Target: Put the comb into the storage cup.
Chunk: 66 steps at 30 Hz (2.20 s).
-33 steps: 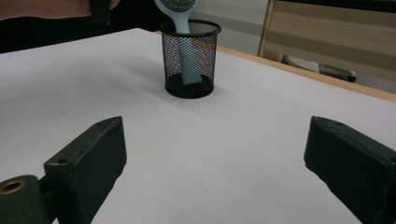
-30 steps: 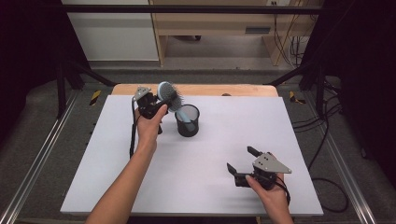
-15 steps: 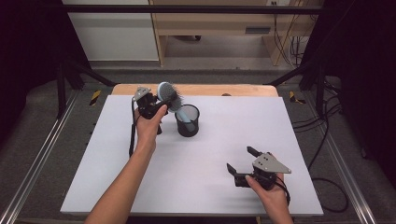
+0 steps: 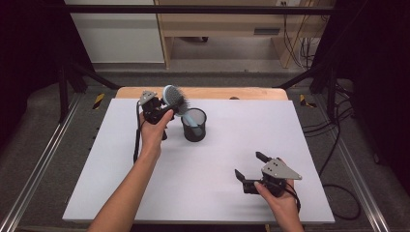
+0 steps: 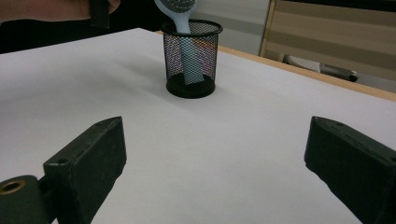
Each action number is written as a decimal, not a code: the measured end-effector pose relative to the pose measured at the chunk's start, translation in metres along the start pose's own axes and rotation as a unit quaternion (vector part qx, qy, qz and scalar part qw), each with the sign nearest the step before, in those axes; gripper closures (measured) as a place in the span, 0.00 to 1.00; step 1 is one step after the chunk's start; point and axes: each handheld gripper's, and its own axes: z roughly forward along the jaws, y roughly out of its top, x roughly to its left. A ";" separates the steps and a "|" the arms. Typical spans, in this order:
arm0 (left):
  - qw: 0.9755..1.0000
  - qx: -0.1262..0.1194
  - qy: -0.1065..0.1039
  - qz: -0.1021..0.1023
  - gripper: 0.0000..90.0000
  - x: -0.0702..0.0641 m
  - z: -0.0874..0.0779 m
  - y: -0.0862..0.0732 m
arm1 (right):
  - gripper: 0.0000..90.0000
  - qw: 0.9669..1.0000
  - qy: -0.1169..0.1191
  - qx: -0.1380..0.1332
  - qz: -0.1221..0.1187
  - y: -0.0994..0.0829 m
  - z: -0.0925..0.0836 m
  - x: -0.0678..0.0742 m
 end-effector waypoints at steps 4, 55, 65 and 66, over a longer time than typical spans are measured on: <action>1.000 0.002 -0.001 -0.001 0.31 0.001 0.000 -0.001 | 0.07 1.000 0.000 0.000 -0.001 0.000 0.000 0.000; 0.997 0.016 0.015 0.077 0.03 -0.011 -0.032 -0.019 | 0.06 1.000 -0.001 -0.001 -0.002 0.001 0.000 0.001; 0.995 0.026 0.018 0.095 0.03 -0.010 -0.041 -0.025 | 0.06 1.000 -0.002 -0.001 -0.002 0.001 0.000 0.001; 0.995 0.026 0.019 0.096 0.03 -0.010 -0.041 -0.025 | 0.06 1.000 -0.002 -0.001 -0.002 0.001 -0.001 0.001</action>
